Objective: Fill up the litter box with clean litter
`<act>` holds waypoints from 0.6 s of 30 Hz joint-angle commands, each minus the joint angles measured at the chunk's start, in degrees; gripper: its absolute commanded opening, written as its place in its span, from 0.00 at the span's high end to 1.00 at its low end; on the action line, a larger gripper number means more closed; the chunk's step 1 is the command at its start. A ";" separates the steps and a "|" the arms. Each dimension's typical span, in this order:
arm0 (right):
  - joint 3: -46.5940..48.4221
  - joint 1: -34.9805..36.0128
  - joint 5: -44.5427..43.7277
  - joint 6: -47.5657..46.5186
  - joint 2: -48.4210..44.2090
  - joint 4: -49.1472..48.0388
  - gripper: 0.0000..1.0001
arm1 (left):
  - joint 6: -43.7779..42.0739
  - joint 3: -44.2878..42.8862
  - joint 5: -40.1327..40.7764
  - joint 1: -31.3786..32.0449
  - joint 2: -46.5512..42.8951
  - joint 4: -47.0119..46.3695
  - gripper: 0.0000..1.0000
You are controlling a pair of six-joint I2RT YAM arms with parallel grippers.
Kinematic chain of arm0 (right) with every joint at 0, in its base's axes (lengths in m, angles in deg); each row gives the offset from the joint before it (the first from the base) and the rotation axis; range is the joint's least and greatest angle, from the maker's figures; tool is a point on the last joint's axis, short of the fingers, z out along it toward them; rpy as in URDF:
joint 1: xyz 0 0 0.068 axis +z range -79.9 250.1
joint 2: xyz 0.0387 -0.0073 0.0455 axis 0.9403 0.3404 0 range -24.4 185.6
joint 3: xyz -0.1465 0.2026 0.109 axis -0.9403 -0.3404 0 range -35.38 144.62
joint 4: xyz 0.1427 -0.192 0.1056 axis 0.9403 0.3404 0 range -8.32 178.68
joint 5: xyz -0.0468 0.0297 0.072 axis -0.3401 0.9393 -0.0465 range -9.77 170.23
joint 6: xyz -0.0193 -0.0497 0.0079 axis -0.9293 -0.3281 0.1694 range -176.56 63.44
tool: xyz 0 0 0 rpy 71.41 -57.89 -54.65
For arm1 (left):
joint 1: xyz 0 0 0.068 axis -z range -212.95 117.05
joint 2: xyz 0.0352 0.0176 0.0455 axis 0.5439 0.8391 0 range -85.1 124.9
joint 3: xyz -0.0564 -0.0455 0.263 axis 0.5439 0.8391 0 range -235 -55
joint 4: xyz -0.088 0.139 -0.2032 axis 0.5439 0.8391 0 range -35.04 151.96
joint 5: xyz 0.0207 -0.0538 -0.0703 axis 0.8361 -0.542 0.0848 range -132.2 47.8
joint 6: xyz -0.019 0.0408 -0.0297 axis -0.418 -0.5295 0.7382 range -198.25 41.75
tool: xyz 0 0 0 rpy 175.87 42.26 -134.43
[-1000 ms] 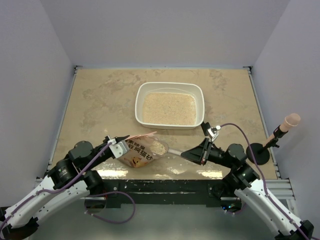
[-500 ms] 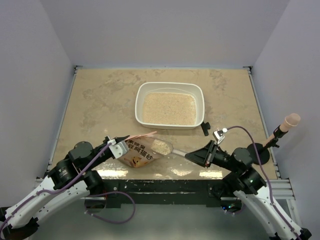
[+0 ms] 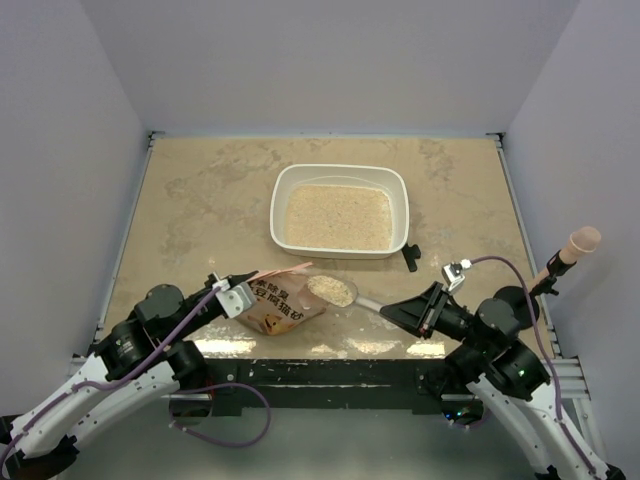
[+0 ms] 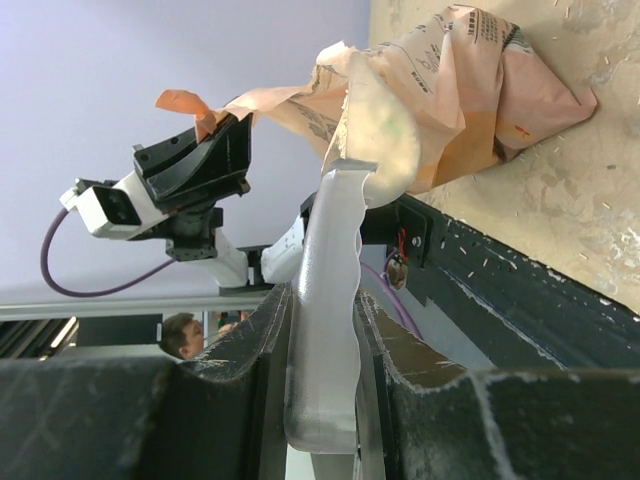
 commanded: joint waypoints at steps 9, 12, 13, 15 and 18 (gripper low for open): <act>5.86 0.17 -3.38 3.46 -2.03 -1.95 1.00 | 0.67 -0.03 -1.01 0.11 -1.77 -3.62 1.00; 5.86 0.17 -5.13 5.30 -2.03 -3.53 1.00 | 0.67 0.06 -1.01 0.19 -2.12 -3.70 1.00; 5.94 0.17 -5.84 5.74 -2.11 -4.06 1.00 | 0.58 0.06 -1.01 0.11 -2.21 -3.70 1.00; 6.12 0.17 -7.24 6.97 -1.76 -5.38 1.00 | 0.58 0.14 -1.01 0.11 -2.30 -3.70 1.00; 6.91 0.26 -9.97 7.68 0.16 -7.31 1.00 | 0.50 0.14 -2.23 0.19 -2.38 -3.62 1.00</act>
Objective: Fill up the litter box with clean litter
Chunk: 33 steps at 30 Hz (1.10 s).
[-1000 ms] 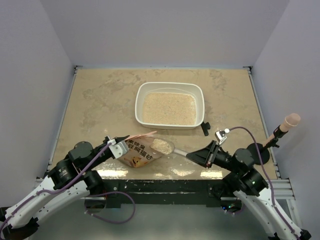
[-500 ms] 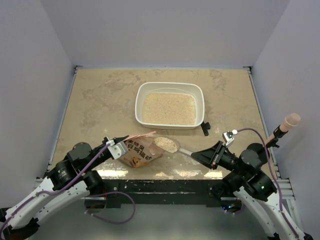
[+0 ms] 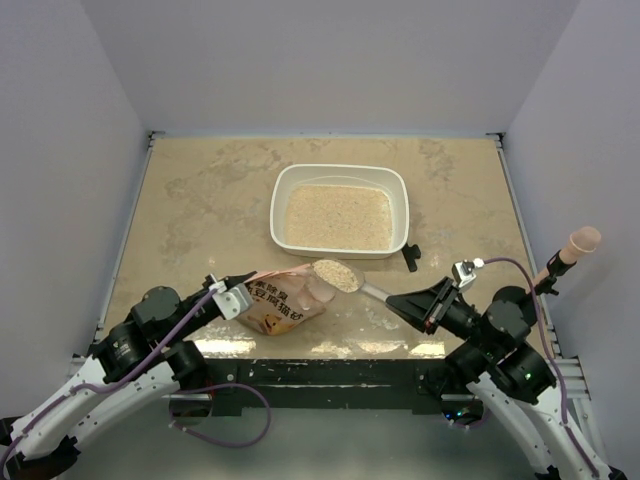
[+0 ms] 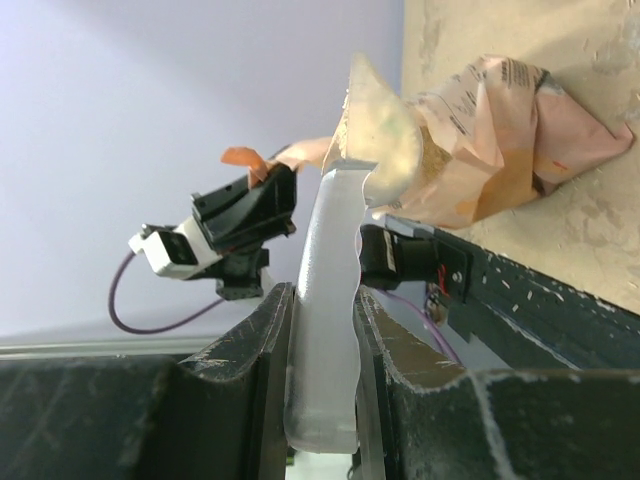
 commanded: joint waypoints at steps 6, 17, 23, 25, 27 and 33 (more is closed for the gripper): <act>6.20 0.17 -10.21 2.06 8.25 -13.04 1.00 | 0.43 -0.07 -3.12 0.11 -0.92 -4.01 1.00; 7.87 0.17 -19.26 -2.42 28.83 -25.61 1.00 | -0.01 0.01 -5.32 0.19 -2.24 -3.92 1.00; 7.61 -0.01 -24.80 -5.85 38.75 -29.22 1.00 | -0.19 0.01 -6.55 0.19 -3.03 -3.74 1.00; 7.61 -0.09 -26.47 -7.69 40.79 -30.10 1.00 | -0.27 0.10 -6.73 0.11 -3.47 -3.66 1.00; 8.66 -0.27 -27.35 -10.23 44.21 -30.45 1.00 | -0.27 0.28 -6.64 0.19 -4.08 -3.75 1.00; 17.86 -0.89 -30.17 -20.86 54.75 -22.04 1.00 | -0.45 0.36 -7.25 0.19 -4.79 -3.83 1.00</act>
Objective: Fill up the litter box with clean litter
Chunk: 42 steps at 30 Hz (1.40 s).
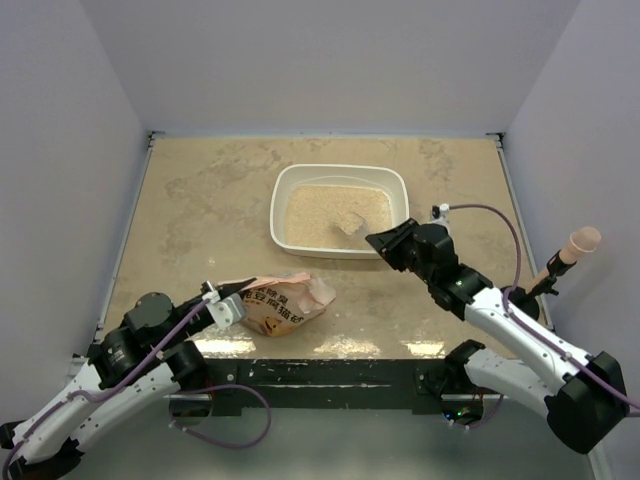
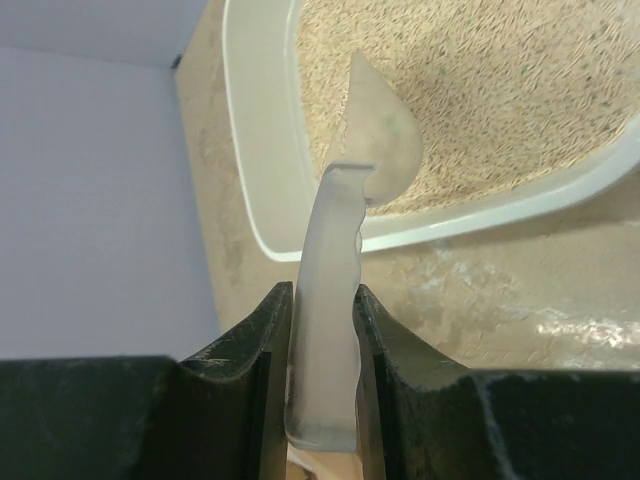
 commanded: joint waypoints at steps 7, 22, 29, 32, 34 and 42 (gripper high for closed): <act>24.82 -0.38 -10.75 -27.24 14.50 15.42 1.00 | -0.12 -0.42 -3.56 0.19 -1.36 -5.43 1.00; 47.77 -0.38 -9.42 -43.70 32.19 41.09 1.00 | 0.14 -0.60 -3.56 0.28 -1.53 -5.08 1.00; 51.12 -0.29 -12.95 -45.64 25.70 44.18 1.00 | -0.03 -0.51 -3.65 0.19 -0.74 -5.25 1.00; 52.95 -0.29 -13.12 -45.73 23.41 45.75 1.00 | 0.14 -0.69 -3.74 0.19 -0.22 -5.25 1.00; 54.10 -0.29 -11.02 -45.82 21.66 46.28 1.00 | 0.23 -0.60 -3.65 0.19 -0.13 -5.25 1.00; 54.20 -0.29 8.65 -46.52 14.53 49.80 1.00 | 0.49 -0.60 -3.12 0.19 0.57 -5.61 1.00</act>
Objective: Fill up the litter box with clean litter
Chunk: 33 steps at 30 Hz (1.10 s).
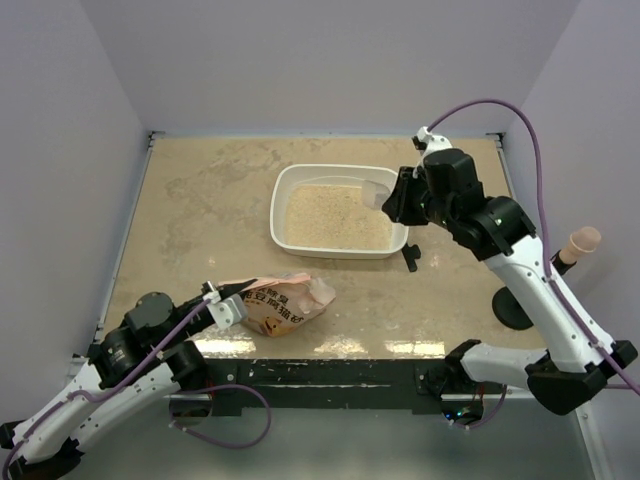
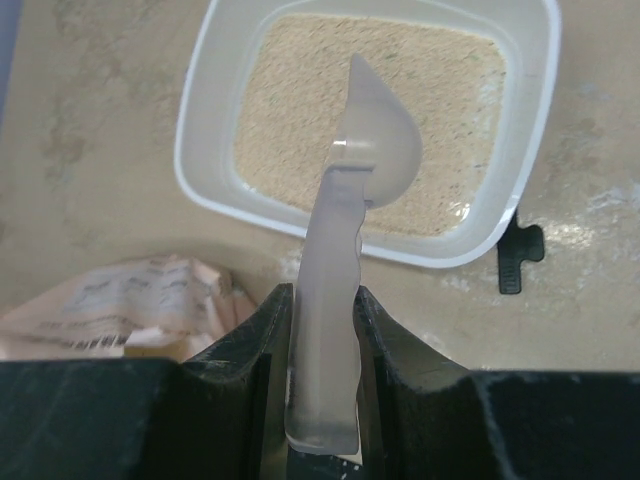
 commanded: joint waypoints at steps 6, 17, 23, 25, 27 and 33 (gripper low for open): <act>-3.83 0.01 27.69 1.66 -11.04 1.36 1.00 | 0.76 -0.91 -2.40 0.19 0.97 -5.95 1.00; -8.41 0.01 40.45 5.45 -19.22 4.52 1.00 | 1.11 -0.64 -0.82 0.28 -1.23 -6.48 1.00; -12.18 0.01 43.71 5.89 -20.98 4.35 1.00 | 1.02 -0.64 -0.82 0.28 -1.31 -6.48 1.00; -14.54 0.01 44.32 5.71 -21.07 4.52 1.00 | 0.93 -0.64 -0.82 0.28 -1.49 -6.48 1.00; -16.48 0.01 44.93 5.88 -21.59 3.56 1.00 | 0.85 -0.55 -0.73 0.19 -1.67 -6.48 1.00; -20.97 0.01 44.50 6.32 -21.07 0.57 1.00 | 0.84 -0.55 -1.17 0.19 -1.93 -6.39 1.00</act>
